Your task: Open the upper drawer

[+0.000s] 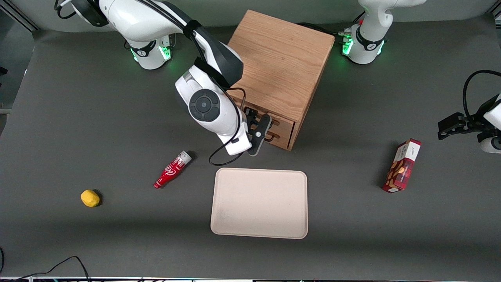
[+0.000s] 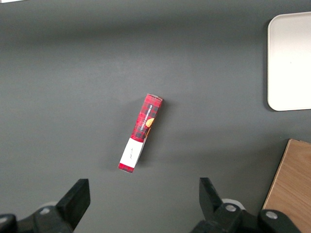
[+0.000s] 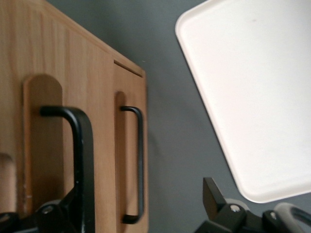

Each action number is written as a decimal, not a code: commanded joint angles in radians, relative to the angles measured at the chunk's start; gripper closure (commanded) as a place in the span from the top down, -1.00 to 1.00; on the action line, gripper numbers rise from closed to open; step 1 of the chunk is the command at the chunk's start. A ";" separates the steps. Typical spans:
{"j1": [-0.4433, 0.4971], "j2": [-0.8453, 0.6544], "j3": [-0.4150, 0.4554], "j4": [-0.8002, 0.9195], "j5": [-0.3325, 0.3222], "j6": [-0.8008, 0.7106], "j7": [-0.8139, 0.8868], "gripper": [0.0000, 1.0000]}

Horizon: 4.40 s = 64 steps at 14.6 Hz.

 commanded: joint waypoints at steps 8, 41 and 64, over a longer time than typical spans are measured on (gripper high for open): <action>-0.017 0.021 -0.111 0.074 -0.036 0.038 -0.035 1.00; -0.154 0.058 -0.149 0.141 0.140 0.155 0.098 1.00; -0.391 -0.566 -0.126 -0.323 -0.290 -0.123 0.658 1.00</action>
